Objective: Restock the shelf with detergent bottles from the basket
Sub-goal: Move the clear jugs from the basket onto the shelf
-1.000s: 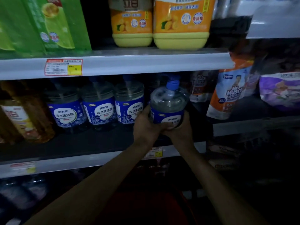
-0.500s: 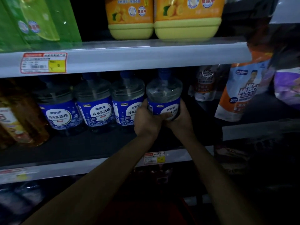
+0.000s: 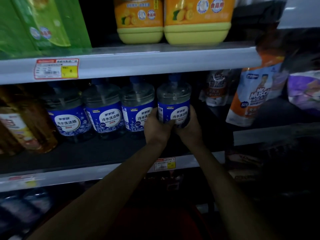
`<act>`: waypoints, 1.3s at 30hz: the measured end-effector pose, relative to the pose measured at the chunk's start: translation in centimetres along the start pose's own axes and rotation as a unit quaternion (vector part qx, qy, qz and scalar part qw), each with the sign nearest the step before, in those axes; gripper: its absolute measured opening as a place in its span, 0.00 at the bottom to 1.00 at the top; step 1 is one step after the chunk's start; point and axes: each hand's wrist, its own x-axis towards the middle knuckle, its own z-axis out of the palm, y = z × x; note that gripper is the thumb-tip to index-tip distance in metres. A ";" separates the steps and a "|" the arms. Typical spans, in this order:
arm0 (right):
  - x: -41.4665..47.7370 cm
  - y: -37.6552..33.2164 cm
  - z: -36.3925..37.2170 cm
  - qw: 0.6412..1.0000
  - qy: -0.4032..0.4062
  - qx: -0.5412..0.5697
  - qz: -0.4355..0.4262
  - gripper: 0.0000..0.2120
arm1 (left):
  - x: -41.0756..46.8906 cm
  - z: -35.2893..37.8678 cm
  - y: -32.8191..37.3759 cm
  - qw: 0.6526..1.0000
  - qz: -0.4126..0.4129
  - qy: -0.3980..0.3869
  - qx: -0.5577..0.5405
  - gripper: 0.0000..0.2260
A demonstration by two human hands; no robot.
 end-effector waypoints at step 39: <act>-27.1 -16.2 -1.8 0.851 -0.279 -0.446 -0.001 0.51 | -20.3 -30.0 -1.5 0.800 0.160 -0.253 0.521 0.44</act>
